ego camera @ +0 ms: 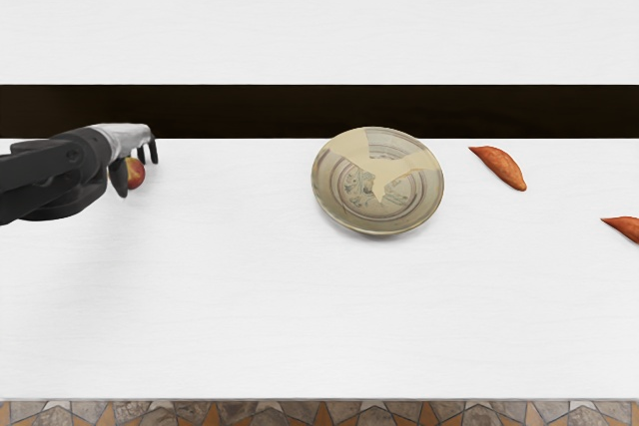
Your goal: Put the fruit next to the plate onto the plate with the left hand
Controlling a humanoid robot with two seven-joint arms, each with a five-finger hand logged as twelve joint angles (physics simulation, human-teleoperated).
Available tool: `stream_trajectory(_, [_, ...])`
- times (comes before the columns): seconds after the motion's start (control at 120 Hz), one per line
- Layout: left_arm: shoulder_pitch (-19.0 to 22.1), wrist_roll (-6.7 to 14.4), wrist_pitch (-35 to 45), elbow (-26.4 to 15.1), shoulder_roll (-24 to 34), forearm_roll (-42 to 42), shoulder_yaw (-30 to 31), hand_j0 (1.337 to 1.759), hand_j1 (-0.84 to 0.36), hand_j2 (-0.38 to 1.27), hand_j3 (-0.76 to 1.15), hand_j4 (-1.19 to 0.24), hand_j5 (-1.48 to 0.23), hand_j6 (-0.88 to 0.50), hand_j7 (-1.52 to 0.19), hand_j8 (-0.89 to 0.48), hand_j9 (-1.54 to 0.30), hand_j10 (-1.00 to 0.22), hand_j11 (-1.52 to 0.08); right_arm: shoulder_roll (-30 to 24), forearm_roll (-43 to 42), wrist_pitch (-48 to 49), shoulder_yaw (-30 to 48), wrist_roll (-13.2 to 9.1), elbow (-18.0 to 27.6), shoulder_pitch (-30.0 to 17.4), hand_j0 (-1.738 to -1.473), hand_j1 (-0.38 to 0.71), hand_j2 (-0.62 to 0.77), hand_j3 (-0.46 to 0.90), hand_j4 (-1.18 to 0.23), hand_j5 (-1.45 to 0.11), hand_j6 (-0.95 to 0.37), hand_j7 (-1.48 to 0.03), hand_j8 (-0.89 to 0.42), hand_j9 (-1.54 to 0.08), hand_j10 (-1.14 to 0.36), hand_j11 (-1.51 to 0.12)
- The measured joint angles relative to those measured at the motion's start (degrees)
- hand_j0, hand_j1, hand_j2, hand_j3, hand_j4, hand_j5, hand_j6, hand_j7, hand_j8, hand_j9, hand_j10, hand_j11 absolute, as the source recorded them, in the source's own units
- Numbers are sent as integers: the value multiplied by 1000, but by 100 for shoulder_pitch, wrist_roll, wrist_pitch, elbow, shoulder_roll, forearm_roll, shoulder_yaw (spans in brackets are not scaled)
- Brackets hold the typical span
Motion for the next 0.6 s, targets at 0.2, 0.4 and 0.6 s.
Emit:
stream_trajectory(0.2, [68, -14, 41, -8, 8, 4, 7, 1657, -281, 166, 0, -580, -693, -440, -716, -478, -726, -561, -725, 0, 0, 0, 0, 0, 0, 0, -1658, -349, 0, 0, 0, 0, 0, 0, 0, 0, 0, 0])
stream_trajectory(0.4, [59, 15, 11, -7, 1, 33, 16, 1655, -333, 275, 0, -687, -864, -424, -704, -427, -892, -631, -897, 0, 0, 0, 0, 0, 0, 0, -1658, -349, 0, 0, 0, 0, 0, 0, 0, 0, 0, 0])
stream_trajectory(0.6, [8, 0, -5, -5, 1, 4, 20, 1650, -374, 376, 0, -691, -996, -457, -845, -396, -1017, -643, -1025, 0, 0, 0, 0, 0, 0, 0, -1658, -349, 0, 0, 0, 0, 0, 0, 0, 0, 0, 0])
